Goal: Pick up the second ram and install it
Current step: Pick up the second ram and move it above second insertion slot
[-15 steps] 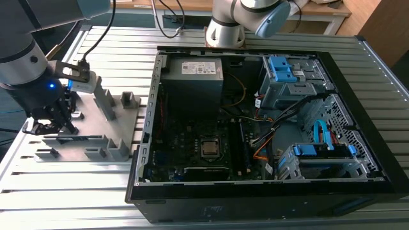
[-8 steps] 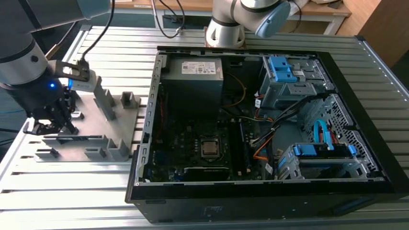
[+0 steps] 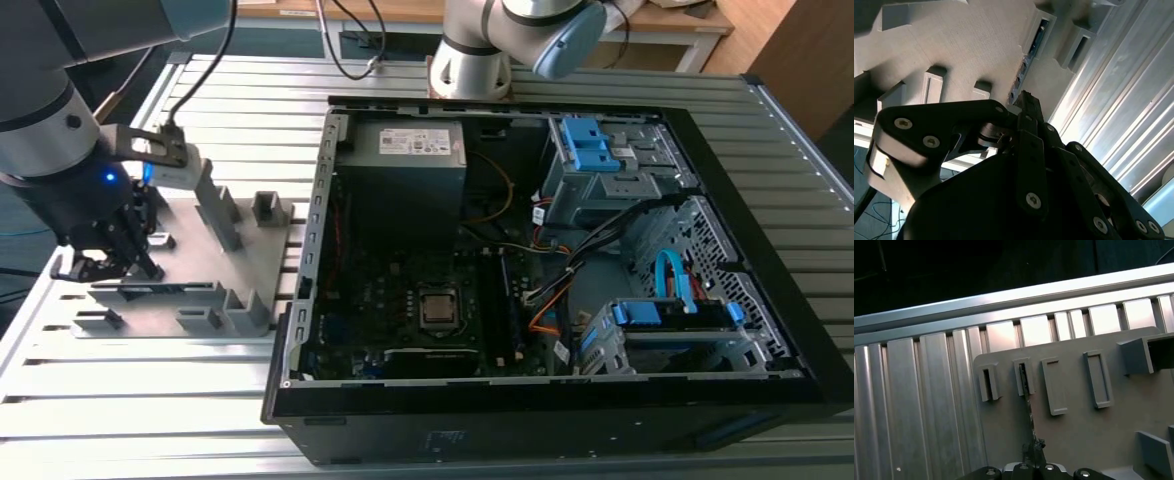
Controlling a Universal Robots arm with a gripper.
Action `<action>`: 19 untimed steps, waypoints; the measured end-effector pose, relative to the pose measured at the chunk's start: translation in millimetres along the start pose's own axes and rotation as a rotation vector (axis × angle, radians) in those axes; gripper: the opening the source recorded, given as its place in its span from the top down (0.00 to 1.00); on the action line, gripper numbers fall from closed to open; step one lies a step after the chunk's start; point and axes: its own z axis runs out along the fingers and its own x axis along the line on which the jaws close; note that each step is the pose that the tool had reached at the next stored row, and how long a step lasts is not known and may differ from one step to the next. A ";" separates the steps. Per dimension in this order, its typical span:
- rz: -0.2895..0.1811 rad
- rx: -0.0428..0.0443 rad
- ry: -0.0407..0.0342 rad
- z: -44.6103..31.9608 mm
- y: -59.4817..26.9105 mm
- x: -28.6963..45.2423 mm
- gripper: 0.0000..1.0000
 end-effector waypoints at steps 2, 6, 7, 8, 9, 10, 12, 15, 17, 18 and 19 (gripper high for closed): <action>-0.009 0.0000 0.0003 0.0 0.0 0.0 0.90; -0.026 0.0002 0.0010 0.0 0.0 0.0 0.90; -0.030 0.0002 0.0012 0.0 0.0 0.0 0.90; -0.035 0.0003 0.0013 0.0 0.0 0.0 0.90; -0.039 0.0003 0.0015 0.0 0.0 0.0 0.90; -0.043 0.0003 0.0017 0.0 0.0 0.0 0.90; -0.053 0.0004 0.0021 0.0 0.0 0.0 0.90; -0.066 0.0005 0.0026 0.0 0.0 0.0 0.90; -0.076 0.0005 0.0030 0.0 0.0 0.0 0.90; -0.080 0.0006 0.0031 0.0 0.0 0.0 0.90; -0.085 0.0006 0.0033 0.0 0.0 0.0 0.90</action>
